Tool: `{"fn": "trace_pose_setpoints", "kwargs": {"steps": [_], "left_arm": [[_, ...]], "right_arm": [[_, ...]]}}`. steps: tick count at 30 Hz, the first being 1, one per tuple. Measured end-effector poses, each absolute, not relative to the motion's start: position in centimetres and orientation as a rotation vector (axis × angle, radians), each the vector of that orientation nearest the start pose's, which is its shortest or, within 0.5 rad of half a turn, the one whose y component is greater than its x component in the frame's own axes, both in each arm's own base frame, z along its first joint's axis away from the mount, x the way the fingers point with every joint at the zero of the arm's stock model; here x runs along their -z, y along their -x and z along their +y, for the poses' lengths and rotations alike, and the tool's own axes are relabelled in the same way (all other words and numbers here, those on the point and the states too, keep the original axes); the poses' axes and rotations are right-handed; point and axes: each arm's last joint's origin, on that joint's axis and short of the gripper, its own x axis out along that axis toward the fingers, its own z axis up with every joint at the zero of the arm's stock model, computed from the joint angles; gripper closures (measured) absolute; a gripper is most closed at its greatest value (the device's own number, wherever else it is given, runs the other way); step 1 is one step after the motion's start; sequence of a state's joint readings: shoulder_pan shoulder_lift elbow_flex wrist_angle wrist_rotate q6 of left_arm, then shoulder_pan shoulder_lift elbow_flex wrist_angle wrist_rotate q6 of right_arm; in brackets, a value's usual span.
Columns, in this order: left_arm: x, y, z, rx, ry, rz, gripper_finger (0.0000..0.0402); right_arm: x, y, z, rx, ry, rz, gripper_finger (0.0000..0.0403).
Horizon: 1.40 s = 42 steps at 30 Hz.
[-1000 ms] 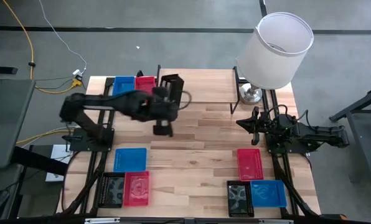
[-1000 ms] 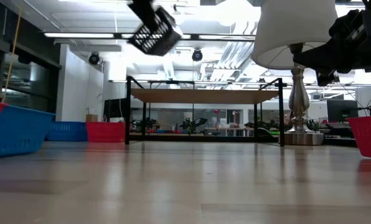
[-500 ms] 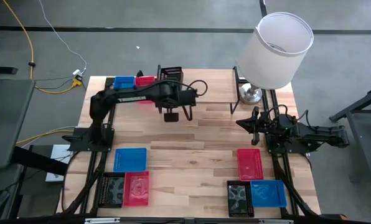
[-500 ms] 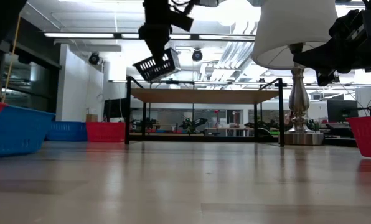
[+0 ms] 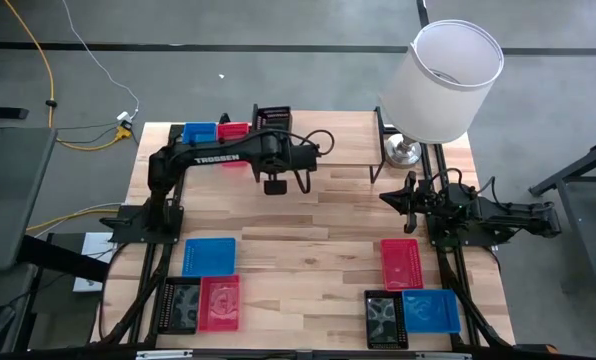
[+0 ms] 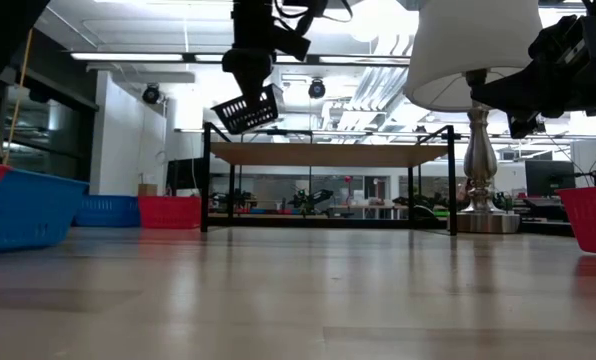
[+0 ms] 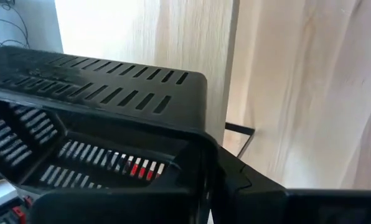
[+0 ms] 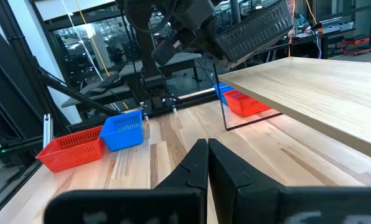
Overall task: Stack baskets on shelf by color
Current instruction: Put the top left black bin on the shelf
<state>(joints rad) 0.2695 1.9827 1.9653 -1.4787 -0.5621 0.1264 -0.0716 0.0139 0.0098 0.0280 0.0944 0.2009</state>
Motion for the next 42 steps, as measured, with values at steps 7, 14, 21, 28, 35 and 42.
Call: {"fn": "trace_pose_setpoints", "kwargs": {"steps": [7, 14, 21, 28, 35, 42], "left_arm": [[-30.9, -35.9, 11.5, -0.579, -0.307, 1.575, 0.038], [-30.8, -35.9, 11.4, -0.545, -0.274, 1.575, 0.0356], [-30.8, -35.8, 12.0, -0.594, -0.275, 1.571, 0.0322], [-30.8, -35.8, 12.5, -0.617, -0.257, 1.554, 0.0289], [-31.6, -35.8, 11.9, -0.528, -0.19, 1.541, 0.0275], [-34.2, -35.8, 11.0, -0.501, -0.195, 1.484, 0.0275]], "right_arm": [[-16.8, -9.7, -1.0, 0.163, -0.201, -0.041, 0.0402], [-16.9, -9.7, -1.0, 0.163, -0.201, -0.041, 0.0402], [-16.9, -9.7, -1.0, 0.163, -0.201, -0.041, 0.0402], [-16.9, -9.7, -1.0, 0.163, -0.201, -0.041, 0.0402], [-16.8, -9.7, -1.0, 0.163, -0.201, -0.04, 0.0402], [-16.8, -9.7, -1.0, 0.163, -0.201, -0.041, 0.0402]]}}
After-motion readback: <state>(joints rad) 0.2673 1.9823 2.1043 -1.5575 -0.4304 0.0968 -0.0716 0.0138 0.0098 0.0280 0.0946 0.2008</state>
